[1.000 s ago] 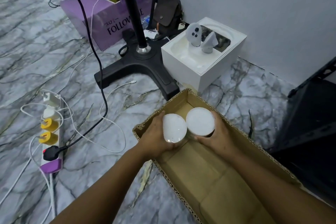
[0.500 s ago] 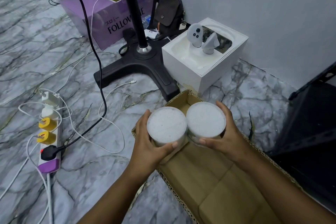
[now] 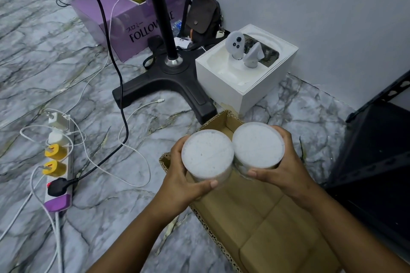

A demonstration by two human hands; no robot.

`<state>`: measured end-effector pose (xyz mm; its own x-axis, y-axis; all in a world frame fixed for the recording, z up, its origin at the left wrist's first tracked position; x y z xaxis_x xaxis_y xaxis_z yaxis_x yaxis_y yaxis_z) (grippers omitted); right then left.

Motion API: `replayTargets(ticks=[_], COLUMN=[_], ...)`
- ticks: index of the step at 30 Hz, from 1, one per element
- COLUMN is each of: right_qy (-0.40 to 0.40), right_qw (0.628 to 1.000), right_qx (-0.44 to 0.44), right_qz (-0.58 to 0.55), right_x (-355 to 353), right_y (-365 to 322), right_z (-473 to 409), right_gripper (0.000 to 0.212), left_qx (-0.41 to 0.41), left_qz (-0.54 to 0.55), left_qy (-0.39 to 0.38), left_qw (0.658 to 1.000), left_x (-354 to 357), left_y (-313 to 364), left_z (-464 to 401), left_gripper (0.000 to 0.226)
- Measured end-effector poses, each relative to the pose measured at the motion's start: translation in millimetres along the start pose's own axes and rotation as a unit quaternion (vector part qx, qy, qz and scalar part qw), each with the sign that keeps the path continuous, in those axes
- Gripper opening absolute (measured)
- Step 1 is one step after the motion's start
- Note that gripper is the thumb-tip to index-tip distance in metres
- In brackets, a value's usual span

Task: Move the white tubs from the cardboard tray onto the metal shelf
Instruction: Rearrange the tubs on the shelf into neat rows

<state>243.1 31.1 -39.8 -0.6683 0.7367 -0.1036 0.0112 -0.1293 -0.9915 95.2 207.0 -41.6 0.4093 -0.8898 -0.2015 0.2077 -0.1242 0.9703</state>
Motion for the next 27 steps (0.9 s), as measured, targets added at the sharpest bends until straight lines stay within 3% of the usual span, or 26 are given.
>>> replayTargets(ticks=[5,17,27], right_qy=[-0.005,0.023,0.047], right_qw=[1.0,0.996,0.998], right_qx=[-0.016,-0.077,-0.049], right_qz=[0.019,0.034,0.012], right_x=[0.2,-2.5,-8.2], right_y=[-3.8,-31.5,-167.3], right_z=[1.4,12.2,55.3], right_gripper=[0.109,0.096,0.096], left_qx=[-0.004,0.03,0.014], left_qz=[-0.008,-0.039,-0.013], left_qy=[0.02,0.03,0.015], left_qw=[1.0,0.998,1.0], left_x=[-2.2,0.0,-28.2], left_y=[-1.1,17.9,165.6], left_z=[-2.9,1.6,42.7], left_gripper=[0.101,0.095,0.094])
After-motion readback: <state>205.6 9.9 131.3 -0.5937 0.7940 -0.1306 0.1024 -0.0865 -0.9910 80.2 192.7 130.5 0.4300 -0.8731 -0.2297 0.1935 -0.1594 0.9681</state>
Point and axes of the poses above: each hand's wrist, its own z-axis away from the middle knuckle, its own x-axis out of the palm, y = z × x, the point moved 4 cm from there along -z, towards the middle knuckle, and after that the axes turned 4 degrees about -z, right-handed, at the moved point
